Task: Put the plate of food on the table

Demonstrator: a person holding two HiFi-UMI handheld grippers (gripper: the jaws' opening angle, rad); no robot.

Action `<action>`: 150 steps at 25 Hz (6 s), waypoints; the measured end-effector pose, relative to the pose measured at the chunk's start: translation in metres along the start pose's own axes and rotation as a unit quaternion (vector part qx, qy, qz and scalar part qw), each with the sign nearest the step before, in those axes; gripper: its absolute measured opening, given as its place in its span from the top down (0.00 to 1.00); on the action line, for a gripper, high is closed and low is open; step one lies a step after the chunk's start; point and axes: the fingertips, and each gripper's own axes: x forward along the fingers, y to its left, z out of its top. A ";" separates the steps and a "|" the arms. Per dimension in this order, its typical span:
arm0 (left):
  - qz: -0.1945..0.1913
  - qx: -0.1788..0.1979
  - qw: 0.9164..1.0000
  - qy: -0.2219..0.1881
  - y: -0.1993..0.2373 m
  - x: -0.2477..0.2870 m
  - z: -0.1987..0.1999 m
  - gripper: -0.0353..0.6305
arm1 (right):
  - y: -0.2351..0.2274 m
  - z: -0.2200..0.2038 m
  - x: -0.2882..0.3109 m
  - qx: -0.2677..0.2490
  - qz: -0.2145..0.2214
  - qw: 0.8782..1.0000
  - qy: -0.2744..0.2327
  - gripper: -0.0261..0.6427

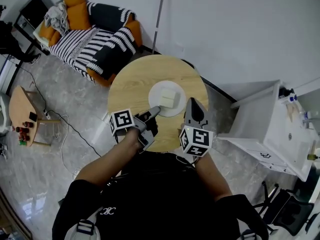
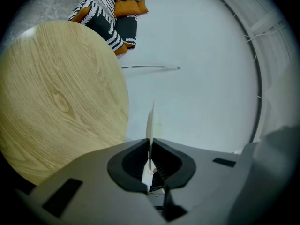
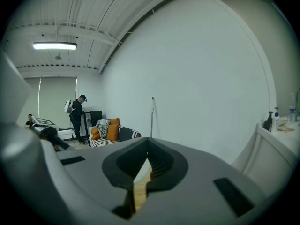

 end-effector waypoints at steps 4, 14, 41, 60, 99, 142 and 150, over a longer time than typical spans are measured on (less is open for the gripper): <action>-0.002 0.001 1.000 0.006 0.000 0.000 0.010 0.91 | 0.003 0.007 0.003 0.000 -0.004 1.000 -0.010 0.95; 0.002 -0.012 0.999 0.044 0.031 0.000 0.022 0.91 | 0.014 0.013 -0.001 -0.002 -0.015 1.000 -0.020 0.95; 0.029 -0.036 0.993 0.107 0.148 0.019 0.049 0.91 | 0.009 -0.004 -0.015 -0.043 -0.078 0.996 0.031 0.95; 0.050 -0.047 0.990 0.124 0.163 0.043 0.051 0.91 | -0.001 -0.015 -0.014 -0.036 -0.093 0.994 0.053 0.95; 0.195 -0.029 0.974 0.111 0.198 0.040 0.049 0.91 | -0.007 -0.023 -0.015 -0.032 -0.092 0.993 0.066 0.95; 0.247 0.138 0.957 0.056 0.166 0.010 0.085 0.94 | 0.007 -0.018 0.001 -0.023 -0.042 0.998 0.052 0.95; 0.245 0.348 0.904 0.035 0.122 0.010 0.103 0.94 | 0.016 -0.013 0.006 -0.031 -0.028 0.998 0.045 0.95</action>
